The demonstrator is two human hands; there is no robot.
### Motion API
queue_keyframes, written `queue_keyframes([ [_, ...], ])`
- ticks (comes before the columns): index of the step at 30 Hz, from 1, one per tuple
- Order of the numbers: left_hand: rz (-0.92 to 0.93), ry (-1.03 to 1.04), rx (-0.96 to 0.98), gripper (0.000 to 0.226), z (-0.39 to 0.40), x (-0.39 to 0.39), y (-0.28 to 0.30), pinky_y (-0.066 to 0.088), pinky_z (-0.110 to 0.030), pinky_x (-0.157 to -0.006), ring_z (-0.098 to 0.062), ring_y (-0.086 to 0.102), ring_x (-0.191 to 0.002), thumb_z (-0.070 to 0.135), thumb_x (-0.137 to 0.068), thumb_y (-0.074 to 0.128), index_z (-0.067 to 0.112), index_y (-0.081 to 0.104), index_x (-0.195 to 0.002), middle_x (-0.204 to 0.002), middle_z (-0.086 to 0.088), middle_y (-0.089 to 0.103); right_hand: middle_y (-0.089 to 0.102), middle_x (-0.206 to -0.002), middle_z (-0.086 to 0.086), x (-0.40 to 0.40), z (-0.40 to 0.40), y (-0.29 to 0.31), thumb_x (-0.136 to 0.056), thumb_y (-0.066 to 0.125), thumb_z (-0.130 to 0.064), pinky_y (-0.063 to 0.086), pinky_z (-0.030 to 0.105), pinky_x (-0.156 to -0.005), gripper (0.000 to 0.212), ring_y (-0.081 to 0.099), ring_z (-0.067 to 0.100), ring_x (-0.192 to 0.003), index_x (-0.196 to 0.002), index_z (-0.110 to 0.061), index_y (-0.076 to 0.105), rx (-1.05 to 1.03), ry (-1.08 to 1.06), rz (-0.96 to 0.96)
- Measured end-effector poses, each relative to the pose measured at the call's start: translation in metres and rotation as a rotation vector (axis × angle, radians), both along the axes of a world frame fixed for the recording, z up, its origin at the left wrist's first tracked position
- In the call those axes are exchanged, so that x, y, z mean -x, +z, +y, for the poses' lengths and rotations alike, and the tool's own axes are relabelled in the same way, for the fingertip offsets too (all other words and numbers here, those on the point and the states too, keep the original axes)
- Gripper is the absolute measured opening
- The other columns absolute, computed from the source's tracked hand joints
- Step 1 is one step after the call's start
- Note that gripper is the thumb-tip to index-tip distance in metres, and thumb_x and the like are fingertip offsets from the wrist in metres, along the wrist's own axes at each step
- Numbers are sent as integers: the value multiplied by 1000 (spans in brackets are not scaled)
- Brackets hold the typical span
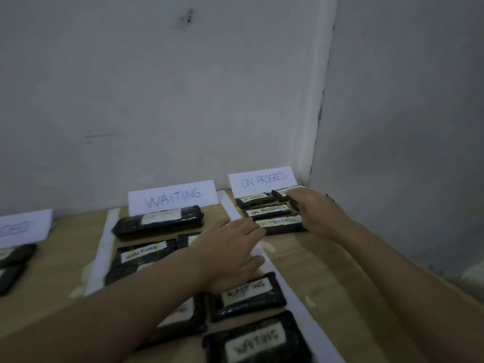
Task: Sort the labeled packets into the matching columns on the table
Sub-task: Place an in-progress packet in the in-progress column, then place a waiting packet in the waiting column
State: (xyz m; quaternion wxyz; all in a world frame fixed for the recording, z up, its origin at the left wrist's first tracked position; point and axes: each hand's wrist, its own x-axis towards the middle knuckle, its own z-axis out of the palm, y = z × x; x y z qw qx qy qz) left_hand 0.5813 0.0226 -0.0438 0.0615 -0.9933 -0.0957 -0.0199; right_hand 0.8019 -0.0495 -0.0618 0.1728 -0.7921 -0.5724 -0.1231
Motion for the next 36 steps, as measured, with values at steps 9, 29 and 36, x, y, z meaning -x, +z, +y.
queue_keyframes([
  [9,-64,178,-41,57,-4,167,29,19,-29,-109,-18,30,-135,48,-92,22,20,30,-140,-147,0,33,65,-116,14,189,-19,40,-81,53,-4,47,41,-90,37,63,31,-103,-117,-4,60,-86,403,-112],
  [29,-78,551,-29,71,8,510,24,23,-30,-109,-17,32,-134,51,-83,6,18,34,-139,-145,0,37,50,-136,-1,518,26,32,-92,47,-18,36,33,-103,41,45,19,-124,-133,-18,47,84,812,-111],
  [36,-116,638,95,64,13,561,-5,21,-25,-108,-12,29,-136,48,-84,12,22,34,-138,-146,4,36,34,-147,-8,565,66,18,-83,52,-2,38,38,-103,65,31,14,-134,-139,-29,35,305,827,-222],
])
